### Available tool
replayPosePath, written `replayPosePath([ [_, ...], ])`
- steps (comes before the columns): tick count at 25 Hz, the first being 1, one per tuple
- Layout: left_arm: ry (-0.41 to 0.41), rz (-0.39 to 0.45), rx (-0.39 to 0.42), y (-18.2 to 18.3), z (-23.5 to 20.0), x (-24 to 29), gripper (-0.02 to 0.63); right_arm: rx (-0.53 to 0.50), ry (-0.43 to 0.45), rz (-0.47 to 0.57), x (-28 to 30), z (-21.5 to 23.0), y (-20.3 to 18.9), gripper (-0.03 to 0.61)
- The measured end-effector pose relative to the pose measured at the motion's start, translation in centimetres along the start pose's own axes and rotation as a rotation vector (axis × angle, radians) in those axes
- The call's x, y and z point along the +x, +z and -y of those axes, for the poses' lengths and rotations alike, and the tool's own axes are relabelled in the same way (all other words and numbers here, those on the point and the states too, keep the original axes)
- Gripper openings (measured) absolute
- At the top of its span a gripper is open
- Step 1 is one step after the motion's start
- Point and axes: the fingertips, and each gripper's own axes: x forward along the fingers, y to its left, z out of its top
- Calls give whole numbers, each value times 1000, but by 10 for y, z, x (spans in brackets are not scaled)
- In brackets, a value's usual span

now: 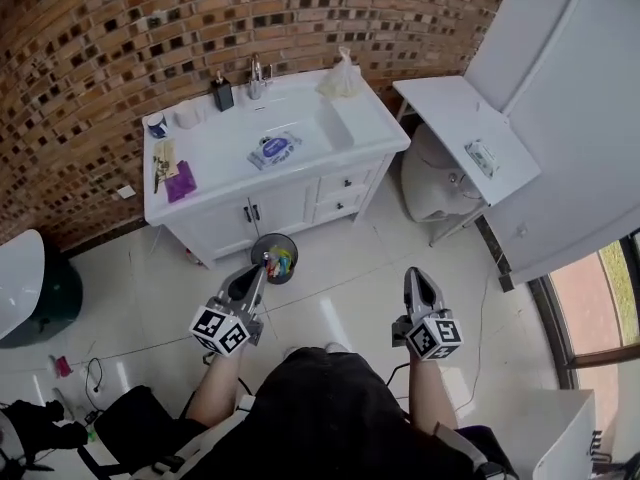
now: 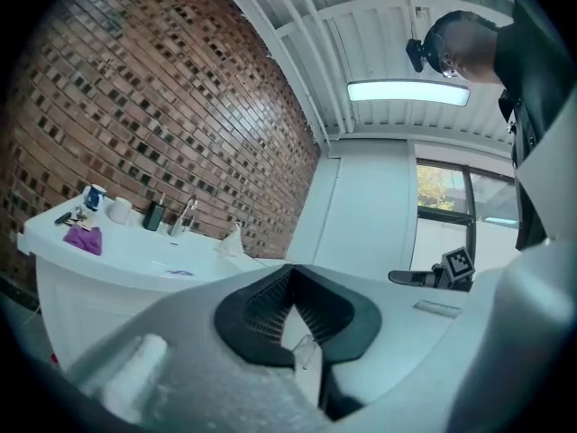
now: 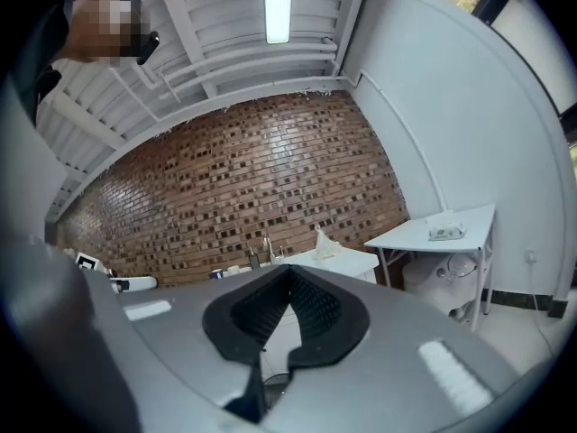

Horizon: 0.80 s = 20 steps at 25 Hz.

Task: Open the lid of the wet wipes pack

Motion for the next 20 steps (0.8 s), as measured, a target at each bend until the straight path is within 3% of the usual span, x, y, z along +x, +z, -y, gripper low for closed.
replayPosePath([
  [6,-135,-48,-41,-25,22,29,2,-21,-165,-12,-57,24,5,6],
  [11,-248,-117,-53,-54,48,35,0,-10,-241,-37,-97,27,-12,6],
  [15,-257,-130,-58,-66,58,41,2,15,-279,-29,-112,43,-21,6],
  [20,-234,-116,-35,-62,63,53,2,14,-260,23,-108,57,-9,6],
])
